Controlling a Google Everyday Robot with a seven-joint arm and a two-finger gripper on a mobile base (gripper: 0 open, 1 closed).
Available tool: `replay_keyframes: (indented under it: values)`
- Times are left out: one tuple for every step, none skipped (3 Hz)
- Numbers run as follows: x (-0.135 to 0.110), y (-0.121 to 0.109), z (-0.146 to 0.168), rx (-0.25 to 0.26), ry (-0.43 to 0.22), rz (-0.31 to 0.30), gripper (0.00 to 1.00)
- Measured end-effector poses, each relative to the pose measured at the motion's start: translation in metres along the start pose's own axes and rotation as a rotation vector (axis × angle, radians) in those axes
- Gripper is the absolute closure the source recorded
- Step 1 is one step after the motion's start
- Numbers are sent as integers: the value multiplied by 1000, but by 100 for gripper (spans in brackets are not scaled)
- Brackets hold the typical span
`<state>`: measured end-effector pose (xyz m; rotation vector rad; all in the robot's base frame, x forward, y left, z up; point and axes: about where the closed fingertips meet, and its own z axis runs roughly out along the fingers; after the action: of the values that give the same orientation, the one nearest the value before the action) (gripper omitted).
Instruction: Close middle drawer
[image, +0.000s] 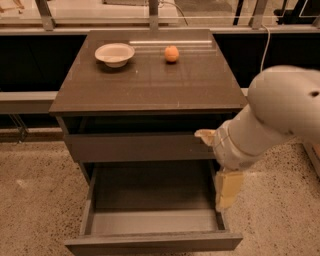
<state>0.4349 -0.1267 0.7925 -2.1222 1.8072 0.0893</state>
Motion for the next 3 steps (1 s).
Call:
replay_keyframes:
  values:
    - [30, 33, 72, -7, -16, 71, 0]
    - [30, 33, 71, -8, -15, 70, 0]
    - [37, 36, 85, -39, -30, 66, 0]
